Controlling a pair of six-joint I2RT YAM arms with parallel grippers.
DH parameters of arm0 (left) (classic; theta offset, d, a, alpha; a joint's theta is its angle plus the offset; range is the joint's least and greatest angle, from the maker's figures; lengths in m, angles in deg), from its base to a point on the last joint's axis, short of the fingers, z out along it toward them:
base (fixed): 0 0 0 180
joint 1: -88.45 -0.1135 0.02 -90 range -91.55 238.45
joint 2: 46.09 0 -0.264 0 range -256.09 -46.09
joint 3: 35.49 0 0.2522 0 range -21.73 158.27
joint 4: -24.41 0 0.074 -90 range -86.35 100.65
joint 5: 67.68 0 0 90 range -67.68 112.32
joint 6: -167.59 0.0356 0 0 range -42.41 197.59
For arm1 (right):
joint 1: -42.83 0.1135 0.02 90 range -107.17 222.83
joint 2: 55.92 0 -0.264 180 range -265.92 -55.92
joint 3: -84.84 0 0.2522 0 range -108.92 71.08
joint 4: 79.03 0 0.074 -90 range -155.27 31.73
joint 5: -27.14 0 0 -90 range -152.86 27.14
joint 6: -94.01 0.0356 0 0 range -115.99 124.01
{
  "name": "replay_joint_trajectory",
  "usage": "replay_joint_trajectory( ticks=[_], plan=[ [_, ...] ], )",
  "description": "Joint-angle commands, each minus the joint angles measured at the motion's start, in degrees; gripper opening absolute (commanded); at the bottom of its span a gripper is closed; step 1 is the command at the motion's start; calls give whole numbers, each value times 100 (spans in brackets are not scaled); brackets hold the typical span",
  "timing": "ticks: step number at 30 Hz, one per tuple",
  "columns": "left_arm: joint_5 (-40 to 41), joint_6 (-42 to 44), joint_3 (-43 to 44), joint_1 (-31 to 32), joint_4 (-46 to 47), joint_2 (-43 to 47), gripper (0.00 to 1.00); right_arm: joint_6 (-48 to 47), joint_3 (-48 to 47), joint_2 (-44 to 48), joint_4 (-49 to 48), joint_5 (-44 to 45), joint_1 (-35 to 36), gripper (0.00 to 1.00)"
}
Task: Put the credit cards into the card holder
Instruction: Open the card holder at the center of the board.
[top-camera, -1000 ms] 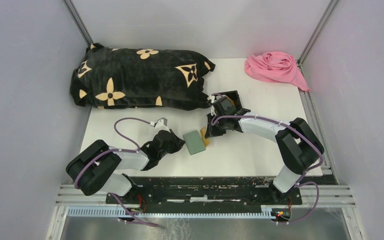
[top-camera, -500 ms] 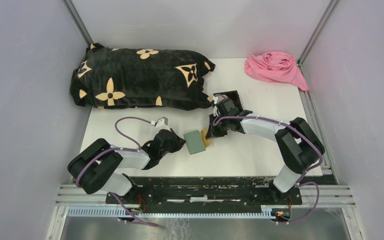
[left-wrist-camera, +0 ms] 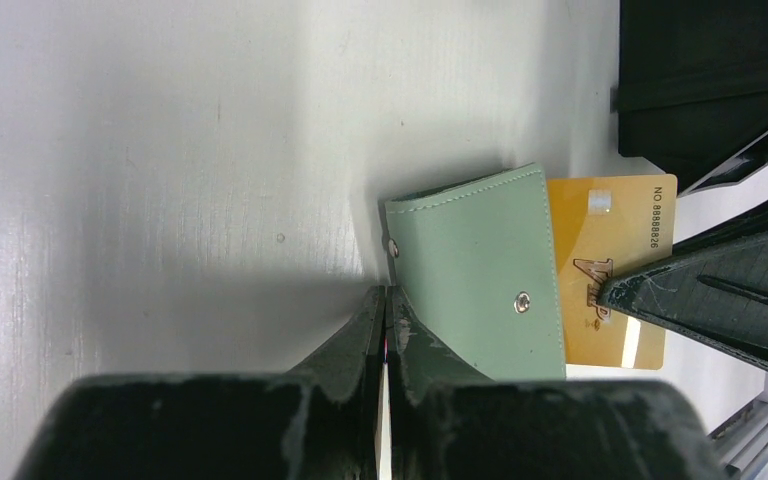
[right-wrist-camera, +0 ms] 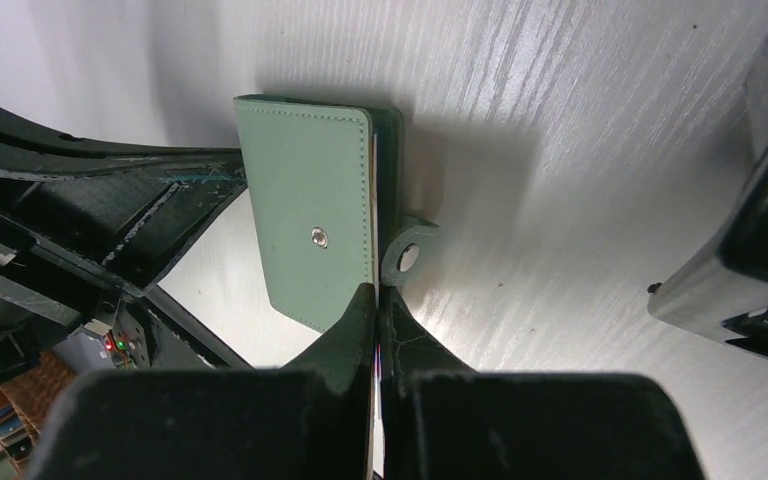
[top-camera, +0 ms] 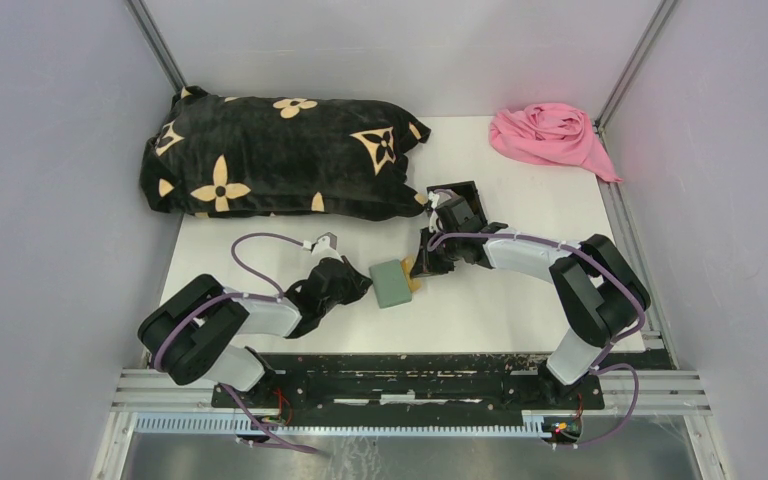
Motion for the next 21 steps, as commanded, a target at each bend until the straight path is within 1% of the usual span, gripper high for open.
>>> replay_joint_trajectory(
  ticks=[1, 6, 21],
  plan=[
    [34, 359, 43, -11, -229, -150, 7, 108, 27, 113, -373, -164, -24, 1],
    [48, 362, 43, -8, -246, -137, 7, 163, 67, 72, -475, -226, -32, 1],
    [34, 359, 30, -18, -215, -188, 7, -4, 104, 29, -327, -35, -28, 1]
  ],
)
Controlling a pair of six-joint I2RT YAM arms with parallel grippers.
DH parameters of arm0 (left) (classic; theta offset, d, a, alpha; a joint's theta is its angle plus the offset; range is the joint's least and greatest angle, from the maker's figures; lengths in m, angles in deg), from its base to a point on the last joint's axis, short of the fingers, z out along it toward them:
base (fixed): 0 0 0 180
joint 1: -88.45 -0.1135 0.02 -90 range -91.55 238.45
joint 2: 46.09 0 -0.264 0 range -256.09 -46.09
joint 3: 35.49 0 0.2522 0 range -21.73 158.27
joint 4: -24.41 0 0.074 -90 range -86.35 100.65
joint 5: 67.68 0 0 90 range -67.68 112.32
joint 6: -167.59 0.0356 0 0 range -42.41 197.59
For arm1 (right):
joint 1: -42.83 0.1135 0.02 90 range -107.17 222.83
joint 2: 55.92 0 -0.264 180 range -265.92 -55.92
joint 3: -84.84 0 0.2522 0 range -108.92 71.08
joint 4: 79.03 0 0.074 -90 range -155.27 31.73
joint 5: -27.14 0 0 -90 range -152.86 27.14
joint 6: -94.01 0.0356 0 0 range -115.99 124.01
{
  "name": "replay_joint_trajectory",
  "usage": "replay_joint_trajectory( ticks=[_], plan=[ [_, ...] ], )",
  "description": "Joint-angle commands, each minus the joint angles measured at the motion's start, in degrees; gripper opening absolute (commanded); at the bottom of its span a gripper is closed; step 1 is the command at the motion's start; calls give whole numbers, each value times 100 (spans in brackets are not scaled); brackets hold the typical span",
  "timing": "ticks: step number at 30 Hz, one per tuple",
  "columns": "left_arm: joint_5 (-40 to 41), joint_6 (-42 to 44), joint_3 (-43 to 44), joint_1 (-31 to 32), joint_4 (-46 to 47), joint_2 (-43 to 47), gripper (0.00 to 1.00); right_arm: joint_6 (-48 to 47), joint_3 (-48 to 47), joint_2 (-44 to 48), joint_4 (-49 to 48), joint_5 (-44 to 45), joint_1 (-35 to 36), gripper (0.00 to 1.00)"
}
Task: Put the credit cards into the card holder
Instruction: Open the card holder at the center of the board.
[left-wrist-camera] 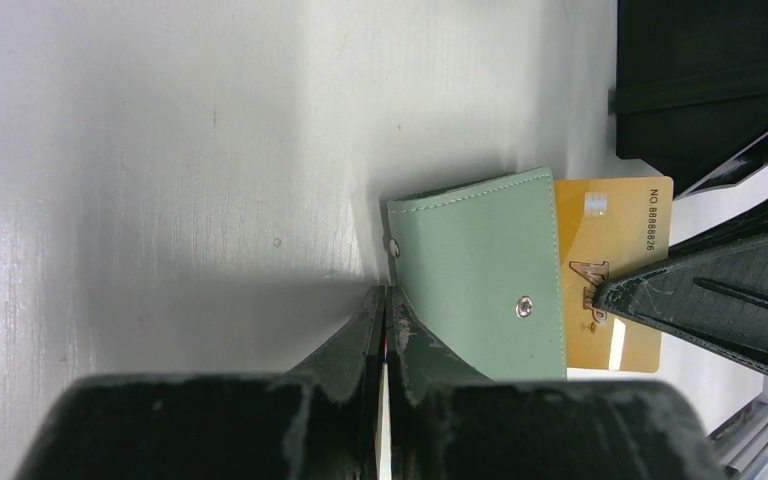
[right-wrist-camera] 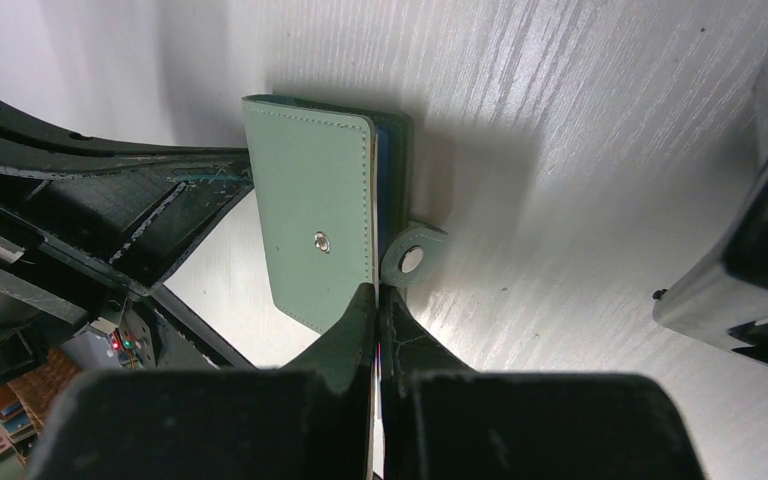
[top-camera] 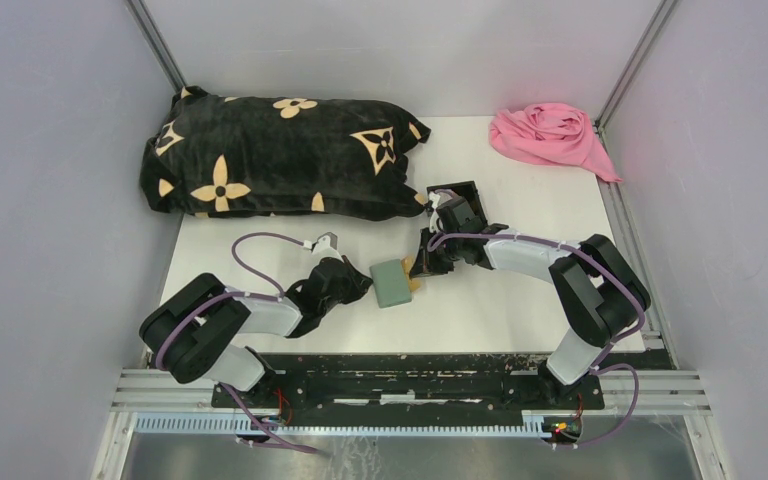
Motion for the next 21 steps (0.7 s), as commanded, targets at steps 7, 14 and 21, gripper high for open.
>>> replay_joint_trajectory(
  ticks=[7, 14, 21],
  plan=[
    [23, 349, 32, -23, -272, -137, 7, -89, 117, -4, -172, 93, -25, 1],
    [13, 335, 5, -15, -221, -178, 6, -72, 226, -4, -254, 97, -24, 1],
    [-19, 315, 0, -13, -163, -238, 6, 23, 305, 44, -375, 39, -20, 1]
  ],
)
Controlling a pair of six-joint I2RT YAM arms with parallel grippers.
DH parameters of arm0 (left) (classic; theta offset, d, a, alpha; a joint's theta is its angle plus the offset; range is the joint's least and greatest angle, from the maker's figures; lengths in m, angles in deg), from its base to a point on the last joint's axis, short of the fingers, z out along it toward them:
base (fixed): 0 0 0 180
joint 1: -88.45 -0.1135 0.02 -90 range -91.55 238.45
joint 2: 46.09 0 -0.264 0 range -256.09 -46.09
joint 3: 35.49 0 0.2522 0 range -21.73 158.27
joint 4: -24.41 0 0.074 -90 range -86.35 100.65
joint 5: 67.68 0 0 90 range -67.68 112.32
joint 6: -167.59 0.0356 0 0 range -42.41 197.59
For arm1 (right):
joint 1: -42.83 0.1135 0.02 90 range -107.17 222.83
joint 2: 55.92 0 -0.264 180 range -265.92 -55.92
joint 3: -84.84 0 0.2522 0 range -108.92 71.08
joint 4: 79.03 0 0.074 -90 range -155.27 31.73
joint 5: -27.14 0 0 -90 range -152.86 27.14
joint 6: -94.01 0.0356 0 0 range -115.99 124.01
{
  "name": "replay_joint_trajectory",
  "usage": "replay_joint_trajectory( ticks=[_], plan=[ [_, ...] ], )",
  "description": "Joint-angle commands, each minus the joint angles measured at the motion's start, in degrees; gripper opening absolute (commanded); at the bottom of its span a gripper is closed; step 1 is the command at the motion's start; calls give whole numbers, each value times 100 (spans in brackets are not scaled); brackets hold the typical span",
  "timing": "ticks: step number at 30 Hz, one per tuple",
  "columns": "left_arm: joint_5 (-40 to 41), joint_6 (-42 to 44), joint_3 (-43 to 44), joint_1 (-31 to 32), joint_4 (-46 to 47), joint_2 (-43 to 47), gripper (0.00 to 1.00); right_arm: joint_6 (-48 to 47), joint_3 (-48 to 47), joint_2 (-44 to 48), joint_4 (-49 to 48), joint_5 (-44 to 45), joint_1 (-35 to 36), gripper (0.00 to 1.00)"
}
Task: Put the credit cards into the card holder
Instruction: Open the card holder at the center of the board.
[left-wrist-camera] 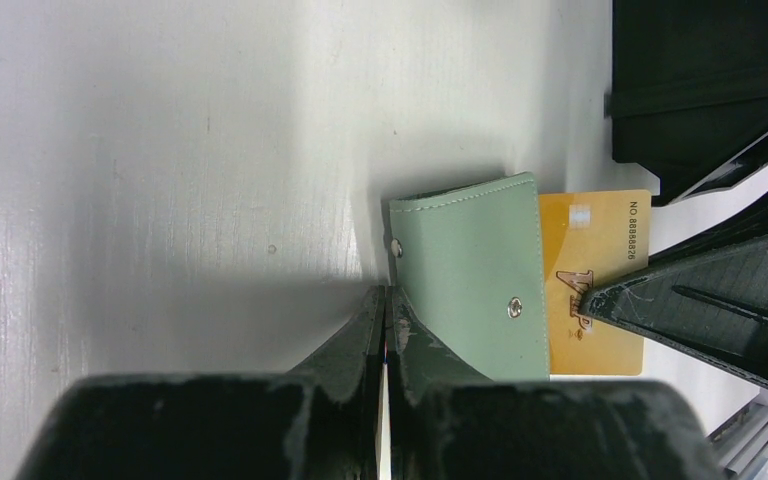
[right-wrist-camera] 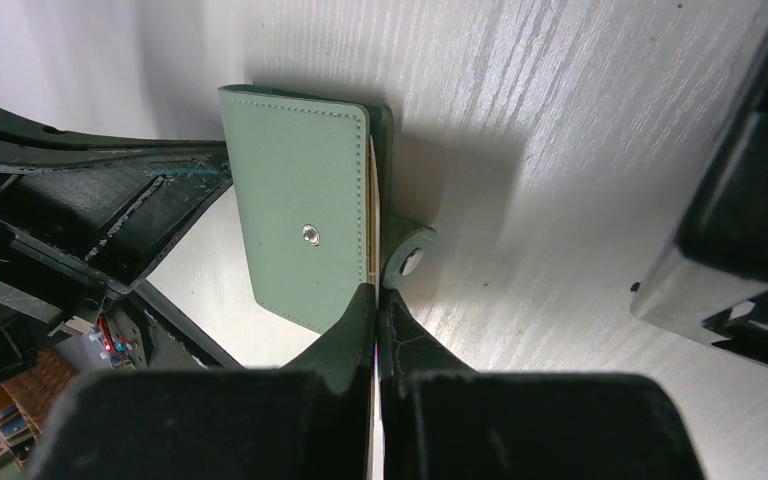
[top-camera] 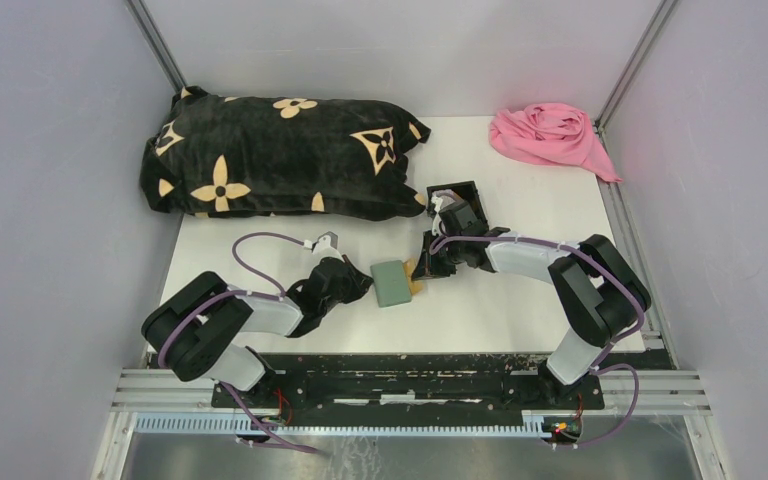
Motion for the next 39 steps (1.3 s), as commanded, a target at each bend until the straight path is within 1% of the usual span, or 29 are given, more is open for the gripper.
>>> replay_joint_trajectory(
  ticks=[1, 19, 39],
  plan=[
    [-20, 315, -6, -19, -274, -175, 6, 36, 109, 68, -245, 23, 0, 1],
    [-72, 264, -74, -20, -153, -296, 5, 208, 162, 502, -288, 31, 1, 1],
    [-117, 224, -85, -13, -82, -391, 5, 245, 318, 208, -562, 14, 12, 1]
  ],
)
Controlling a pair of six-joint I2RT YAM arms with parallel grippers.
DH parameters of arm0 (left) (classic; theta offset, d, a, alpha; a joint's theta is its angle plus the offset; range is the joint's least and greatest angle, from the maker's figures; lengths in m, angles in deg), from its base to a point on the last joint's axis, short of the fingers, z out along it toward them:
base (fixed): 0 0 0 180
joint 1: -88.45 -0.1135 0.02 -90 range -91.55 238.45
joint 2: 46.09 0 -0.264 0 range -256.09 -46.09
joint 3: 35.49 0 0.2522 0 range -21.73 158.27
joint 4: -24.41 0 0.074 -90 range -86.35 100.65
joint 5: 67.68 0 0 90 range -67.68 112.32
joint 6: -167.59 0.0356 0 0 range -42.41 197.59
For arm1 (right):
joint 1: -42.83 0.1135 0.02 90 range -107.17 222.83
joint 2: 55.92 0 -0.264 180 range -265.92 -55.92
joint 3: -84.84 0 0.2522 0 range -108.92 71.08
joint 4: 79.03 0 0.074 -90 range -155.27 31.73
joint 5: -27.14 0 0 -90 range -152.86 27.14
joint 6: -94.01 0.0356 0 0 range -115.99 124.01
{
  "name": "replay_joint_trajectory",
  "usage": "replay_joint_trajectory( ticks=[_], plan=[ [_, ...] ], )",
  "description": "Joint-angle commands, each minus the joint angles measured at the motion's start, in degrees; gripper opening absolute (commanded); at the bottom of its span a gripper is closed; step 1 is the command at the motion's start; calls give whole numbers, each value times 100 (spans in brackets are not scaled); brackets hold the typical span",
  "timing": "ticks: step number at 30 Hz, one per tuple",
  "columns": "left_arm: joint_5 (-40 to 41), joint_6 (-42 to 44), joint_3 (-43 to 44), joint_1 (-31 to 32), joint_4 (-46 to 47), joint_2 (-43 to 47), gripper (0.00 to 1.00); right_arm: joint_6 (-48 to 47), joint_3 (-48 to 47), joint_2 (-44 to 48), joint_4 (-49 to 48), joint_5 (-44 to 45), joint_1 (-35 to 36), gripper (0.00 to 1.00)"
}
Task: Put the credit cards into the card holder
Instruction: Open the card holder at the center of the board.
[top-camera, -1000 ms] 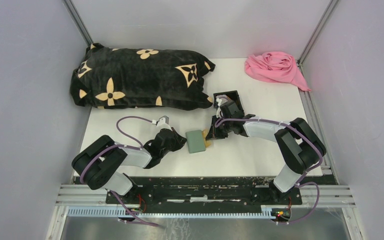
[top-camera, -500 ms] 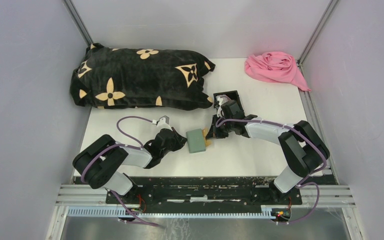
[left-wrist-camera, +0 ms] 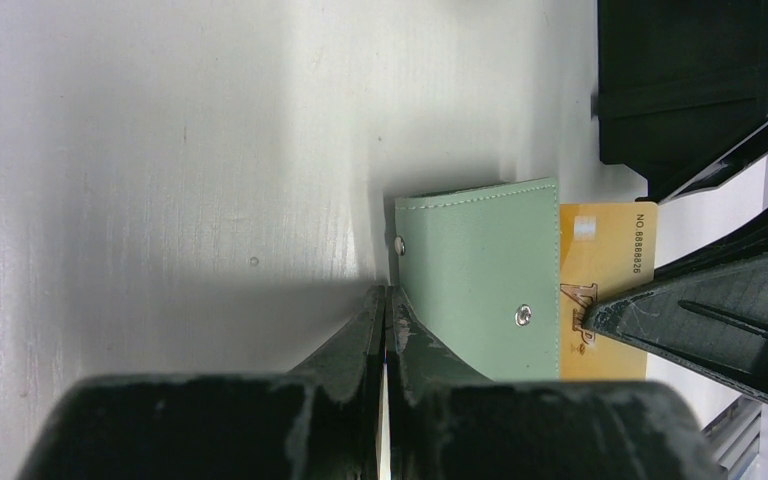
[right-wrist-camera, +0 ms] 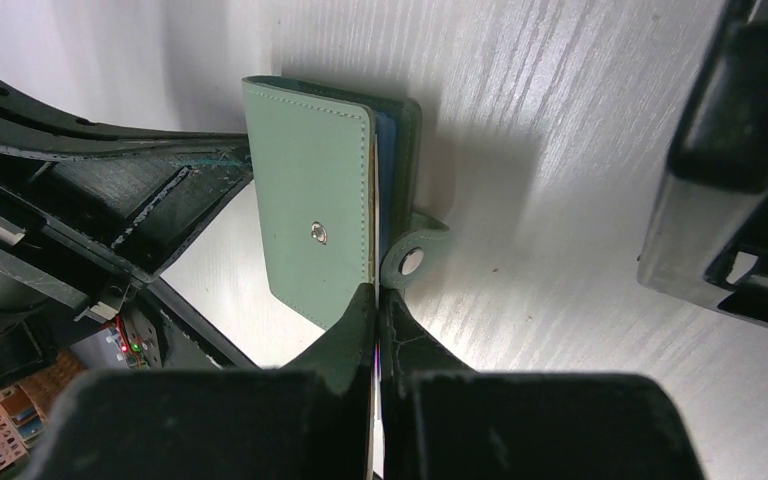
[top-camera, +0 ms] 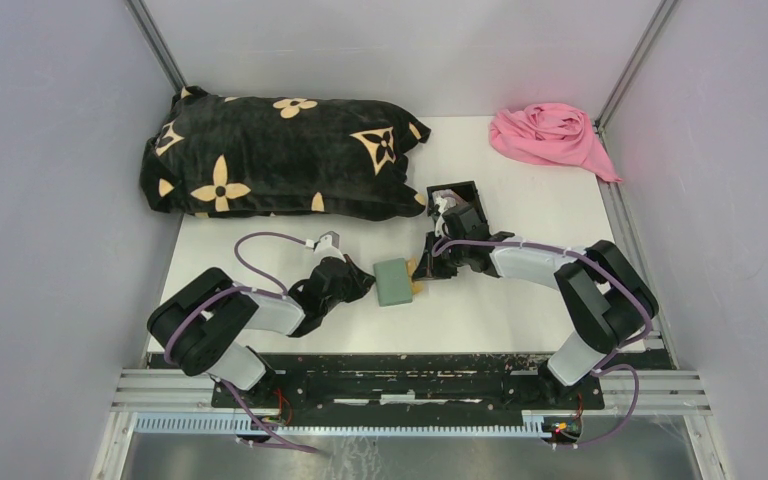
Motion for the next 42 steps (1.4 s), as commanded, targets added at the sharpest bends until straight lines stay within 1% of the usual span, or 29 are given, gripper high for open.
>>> replay_joint_trajectory(
  ticks=[1, 27, 42],
  plan=[
    [-52, 228, -88, -6, -395, -204, 5, 42, 46, -56, -300, 39, 16, 1],
    [-43, 255, -54, -6, -419, -209, 4, -233, -84, 103, 73, 277, 10, 1],
    [-48, 256, -49, -5, -411, -270, 4, -236, -79, 144, 64, 295, 14, 1]
  ],
)
